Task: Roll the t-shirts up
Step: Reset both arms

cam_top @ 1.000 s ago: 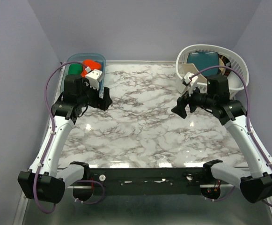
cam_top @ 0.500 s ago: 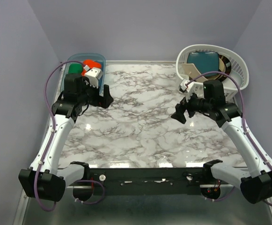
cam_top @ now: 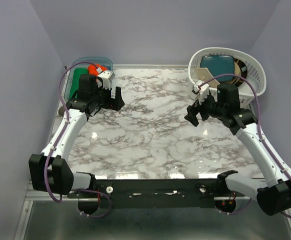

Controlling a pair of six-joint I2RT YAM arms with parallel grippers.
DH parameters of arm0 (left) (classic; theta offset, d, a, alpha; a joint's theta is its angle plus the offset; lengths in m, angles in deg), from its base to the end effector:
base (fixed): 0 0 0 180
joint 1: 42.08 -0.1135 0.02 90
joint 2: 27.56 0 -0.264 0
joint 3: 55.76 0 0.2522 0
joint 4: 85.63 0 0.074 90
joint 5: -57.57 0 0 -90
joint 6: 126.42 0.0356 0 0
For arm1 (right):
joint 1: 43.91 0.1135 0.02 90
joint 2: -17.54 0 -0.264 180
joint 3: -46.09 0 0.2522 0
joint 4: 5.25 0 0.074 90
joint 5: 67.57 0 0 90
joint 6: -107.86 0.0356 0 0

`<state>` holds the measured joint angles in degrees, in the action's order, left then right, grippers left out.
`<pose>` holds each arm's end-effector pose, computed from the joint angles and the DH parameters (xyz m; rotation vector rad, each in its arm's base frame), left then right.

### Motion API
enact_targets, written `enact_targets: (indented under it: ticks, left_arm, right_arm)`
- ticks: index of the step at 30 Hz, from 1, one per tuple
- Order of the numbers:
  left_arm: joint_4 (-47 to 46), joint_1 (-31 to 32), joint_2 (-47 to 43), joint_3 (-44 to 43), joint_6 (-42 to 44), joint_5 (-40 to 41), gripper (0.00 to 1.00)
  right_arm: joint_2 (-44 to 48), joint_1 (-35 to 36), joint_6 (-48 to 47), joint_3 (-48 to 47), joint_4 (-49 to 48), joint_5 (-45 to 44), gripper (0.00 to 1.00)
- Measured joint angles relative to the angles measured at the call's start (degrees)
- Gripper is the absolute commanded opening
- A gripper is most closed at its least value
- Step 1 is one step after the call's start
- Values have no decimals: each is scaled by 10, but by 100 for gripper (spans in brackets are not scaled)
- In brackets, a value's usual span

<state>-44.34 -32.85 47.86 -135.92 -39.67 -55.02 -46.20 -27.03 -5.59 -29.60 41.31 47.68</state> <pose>0.2848 -0.0601 0.3262 0.3351 2.1815 -0.5562 0.2227 0.0834 0.3422 -0.9662 1.9069 0.4109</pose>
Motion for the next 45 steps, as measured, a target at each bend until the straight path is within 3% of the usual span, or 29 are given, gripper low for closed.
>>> enact_targets:
  ticks: [10,15,22,27,38,45]
  left_arm:
    - [-68,0,0,19,52,76,99]
    - [-117,0,2,14,34,164,99]
    - [-180,0,15,-25,-3,279,99]
    - [-216,-1,16,-20,-8,304,99]
    - [-292,-1,119,-60,-10,257,99]
    - [-319,-1,130,-63,-36,244,99]
  right_arm:
    - [-40,0,70,13,-37,-201,100]
    - [-62,0,106,-10,-67,-265,100]
    - [-99,0,128,-29,-75,-256,100]
    - [-124,0,126,-50,-74,-236,100]
    - [-127,0,75,-55,-71,-162,100]
    - [-127,0,60,-55,-65,-142,100]
